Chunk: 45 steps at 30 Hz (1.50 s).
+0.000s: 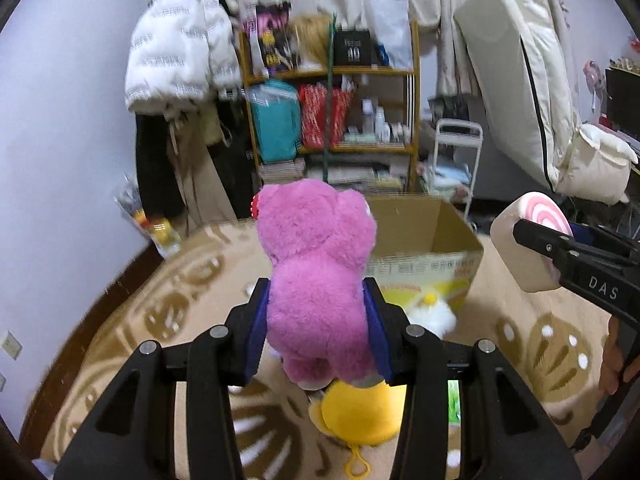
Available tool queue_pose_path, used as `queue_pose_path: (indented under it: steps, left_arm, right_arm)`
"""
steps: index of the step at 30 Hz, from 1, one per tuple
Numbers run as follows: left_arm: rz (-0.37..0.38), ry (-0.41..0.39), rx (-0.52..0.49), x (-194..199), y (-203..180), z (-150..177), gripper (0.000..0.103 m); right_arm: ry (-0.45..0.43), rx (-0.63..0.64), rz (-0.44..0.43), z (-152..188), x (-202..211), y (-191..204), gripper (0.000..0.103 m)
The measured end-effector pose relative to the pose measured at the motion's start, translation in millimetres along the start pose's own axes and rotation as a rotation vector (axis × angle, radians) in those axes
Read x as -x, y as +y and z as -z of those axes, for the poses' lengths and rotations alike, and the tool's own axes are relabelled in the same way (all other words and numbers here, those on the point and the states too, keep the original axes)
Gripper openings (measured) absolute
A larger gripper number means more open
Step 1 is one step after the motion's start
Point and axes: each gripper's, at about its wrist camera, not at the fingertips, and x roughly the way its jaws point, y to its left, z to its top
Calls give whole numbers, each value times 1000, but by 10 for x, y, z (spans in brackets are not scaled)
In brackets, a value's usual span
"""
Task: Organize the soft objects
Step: 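Close the left tool on the pink bear while the right tool grips the swirl cushion, lift both, then carry the pink bear and swirl cushion over the open cardboard box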
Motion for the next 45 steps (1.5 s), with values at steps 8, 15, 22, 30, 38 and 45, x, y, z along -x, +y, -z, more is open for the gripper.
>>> queue_pose_path:
  steps: [8,15,22,30,38,45]
  left_arm:
    - [-34,-128,-28,104,28,-313,43]
    - [-47,-182,-20,-26,96,-581,43]
    - [-40,-229,1,-189,133,-786,40]
    - [57,-47,64,-888,254,-650,28]
    - [3,102,79,-1205,378,-471,33]
    - [20,199,113,-1157,410,-234,71]
  right_arm:
    - [-72,18,-3,-252,-8,55,51]
    - [-112,-14,-46,-499,-123,82,51]
    - [-163,-5,-60,-694,-275,159,51]
    - [-101,-3,-78,-577,-640,165,51]
    - [-1,-57,-142,-404,-964,48,54]
    - [44,-42,-134,-309,-1082,68,54]
